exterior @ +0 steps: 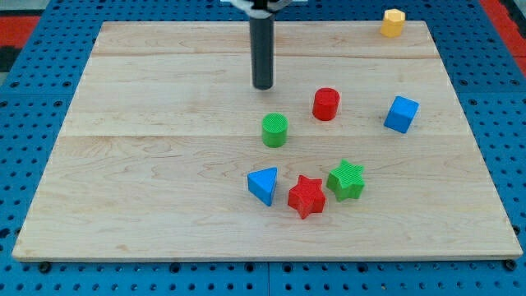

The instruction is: Push red circle above the green star

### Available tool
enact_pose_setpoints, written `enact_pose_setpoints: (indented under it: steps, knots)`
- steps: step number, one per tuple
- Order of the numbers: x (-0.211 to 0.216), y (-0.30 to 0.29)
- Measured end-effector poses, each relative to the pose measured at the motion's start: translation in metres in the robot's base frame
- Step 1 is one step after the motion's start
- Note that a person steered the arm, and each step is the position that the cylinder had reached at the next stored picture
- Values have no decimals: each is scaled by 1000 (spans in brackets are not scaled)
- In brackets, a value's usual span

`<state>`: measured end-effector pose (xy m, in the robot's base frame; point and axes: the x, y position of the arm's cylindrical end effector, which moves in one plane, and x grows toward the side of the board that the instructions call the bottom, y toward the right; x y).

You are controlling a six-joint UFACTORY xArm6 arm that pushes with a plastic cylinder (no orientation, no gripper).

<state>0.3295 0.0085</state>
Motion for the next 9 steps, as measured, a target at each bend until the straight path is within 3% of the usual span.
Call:
enact_pose_setpoints:
  steps: [2,5,6,7,9]
  knots:
    - [-8,82]
    - [39,55]
    - [46,57]
    - [19,58]
    - [46,79]
